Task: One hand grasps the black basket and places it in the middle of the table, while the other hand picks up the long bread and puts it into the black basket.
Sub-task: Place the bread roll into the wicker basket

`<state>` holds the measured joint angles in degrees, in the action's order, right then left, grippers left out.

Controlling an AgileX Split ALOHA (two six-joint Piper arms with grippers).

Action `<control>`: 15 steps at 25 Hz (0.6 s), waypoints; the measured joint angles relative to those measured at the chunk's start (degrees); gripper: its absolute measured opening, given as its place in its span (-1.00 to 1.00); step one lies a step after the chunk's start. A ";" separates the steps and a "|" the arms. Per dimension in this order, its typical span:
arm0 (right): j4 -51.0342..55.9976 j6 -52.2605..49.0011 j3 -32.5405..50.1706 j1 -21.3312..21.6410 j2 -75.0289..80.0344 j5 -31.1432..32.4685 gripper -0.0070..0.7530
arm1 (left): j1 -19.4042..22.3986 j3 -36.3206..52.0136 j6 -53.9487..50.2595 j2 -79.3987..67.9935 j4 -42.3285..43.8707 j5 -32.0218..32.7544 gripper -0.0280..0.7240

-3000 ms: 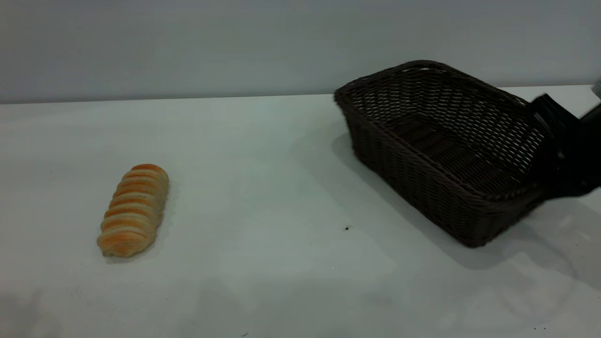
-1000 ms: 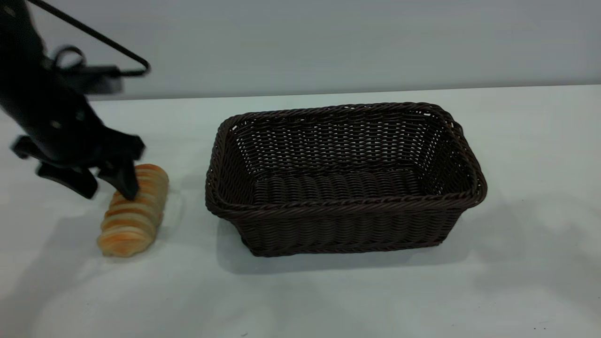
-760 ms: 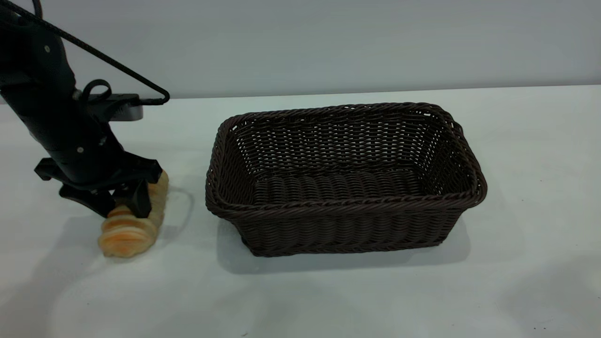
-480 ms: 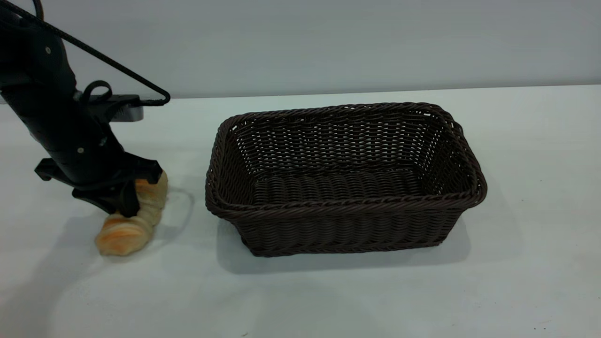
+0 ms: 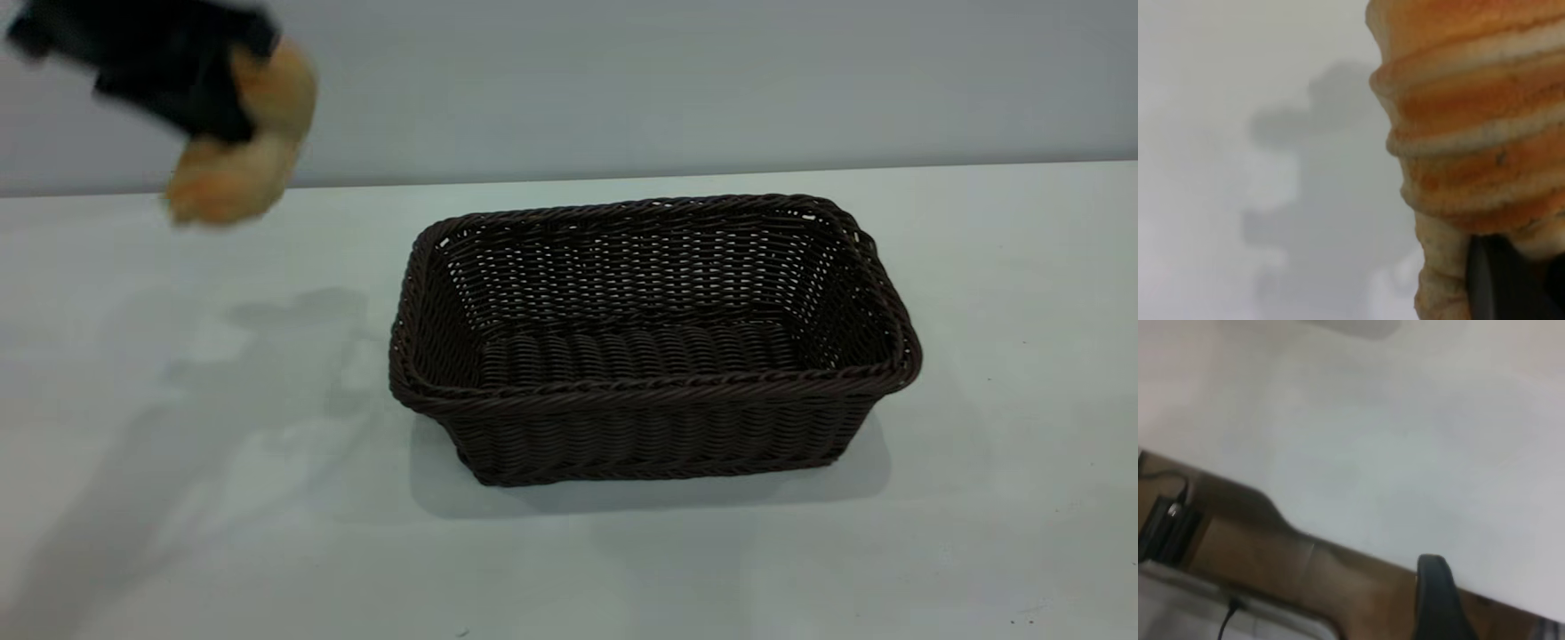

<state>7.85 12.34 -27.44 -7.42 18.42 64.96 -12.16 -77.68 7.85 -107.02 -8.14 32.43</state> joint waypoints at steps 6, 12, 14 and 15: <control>-1.64 -2.41 0.19 0.00 -3.94 -0.10 0.26 | -13.14 -1.26 0.11 -3.54 -1.64 -6.23 -0.70; -2.83 -4.04 0.31 0.00 -6.21 -0.10 0.26 | -21.74 -1.26 0.11 -14.93 -1.89 -17.98 -0.70; -2.89 -4.22 0.31 0.00 -7.07 -0.10 0.26 | -22.23 -1.26 0.11 -17.72 -1.67 -20.05 -0.64; -2.89 -4.27 0.31 0.00 -7.74 -0.10 0.26 | -22.23 -1.26 0.11 -18.90 -1.55 -20.51 -0.58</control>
<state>4.96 8.06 -27.12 -7.42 10.68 64.86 -34.38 -78.94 7.96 -125.93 -9.69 11.92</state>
